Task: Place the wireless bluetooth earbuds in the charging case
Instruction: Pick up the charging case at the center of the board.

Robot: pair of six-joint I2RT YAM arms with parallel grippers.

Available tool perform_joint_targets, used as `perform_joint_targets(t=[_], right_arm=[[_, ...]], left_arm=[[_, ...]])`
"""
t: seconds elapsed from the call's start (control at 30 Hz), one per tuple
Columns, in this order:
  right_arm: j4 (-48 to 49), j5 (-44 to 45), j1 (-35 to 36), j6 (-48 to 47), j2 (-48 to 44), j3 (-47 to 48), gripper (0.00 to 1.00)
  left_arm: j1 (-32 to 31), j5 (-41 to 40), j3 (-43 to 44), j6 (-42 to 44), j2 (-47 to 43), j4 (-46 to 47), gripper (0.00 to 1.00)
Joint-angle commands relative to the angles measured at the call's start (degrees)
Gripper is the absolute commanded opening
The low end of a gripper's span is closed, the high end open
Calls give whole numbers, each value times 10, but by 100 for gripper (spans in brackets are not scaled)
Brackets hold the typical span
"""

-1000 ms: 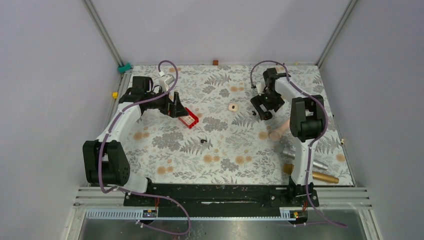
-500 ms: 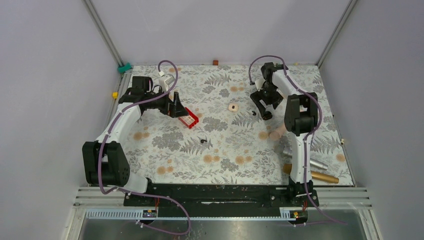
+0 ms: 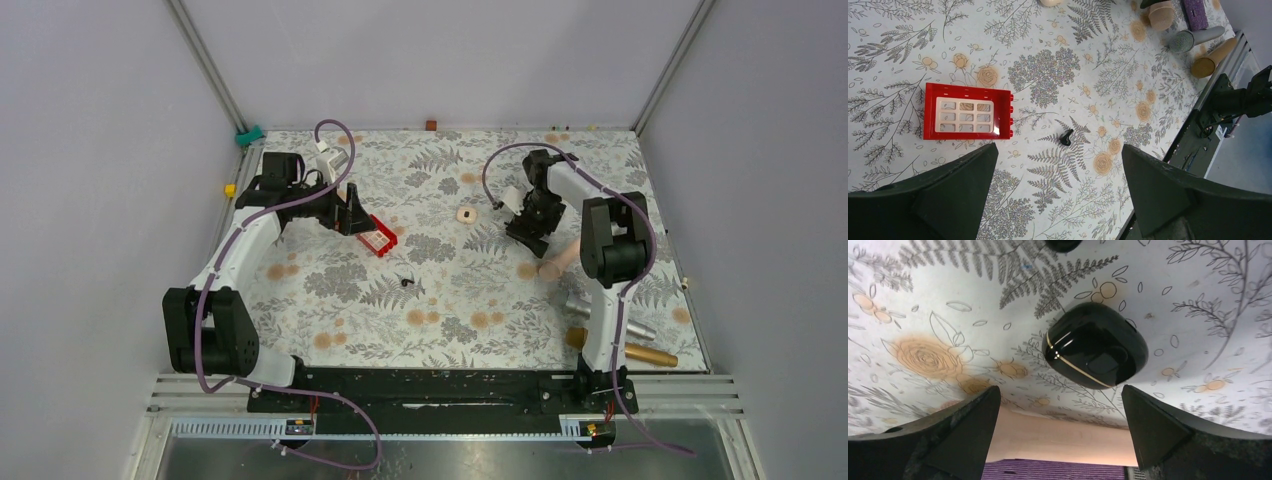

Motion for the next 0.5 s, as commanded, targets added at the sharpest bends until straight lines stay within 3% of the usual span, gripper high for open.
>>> perform_joint_targets(t=[0.0,0.47], right_arm=[[77,-13,4,-164,-69,-38,99],[133,-85,8,-391,-85,-82,99]], left_arm=[[2,10,4,9,-18,15,98],[9,4,-1,17,-18,16,99]])
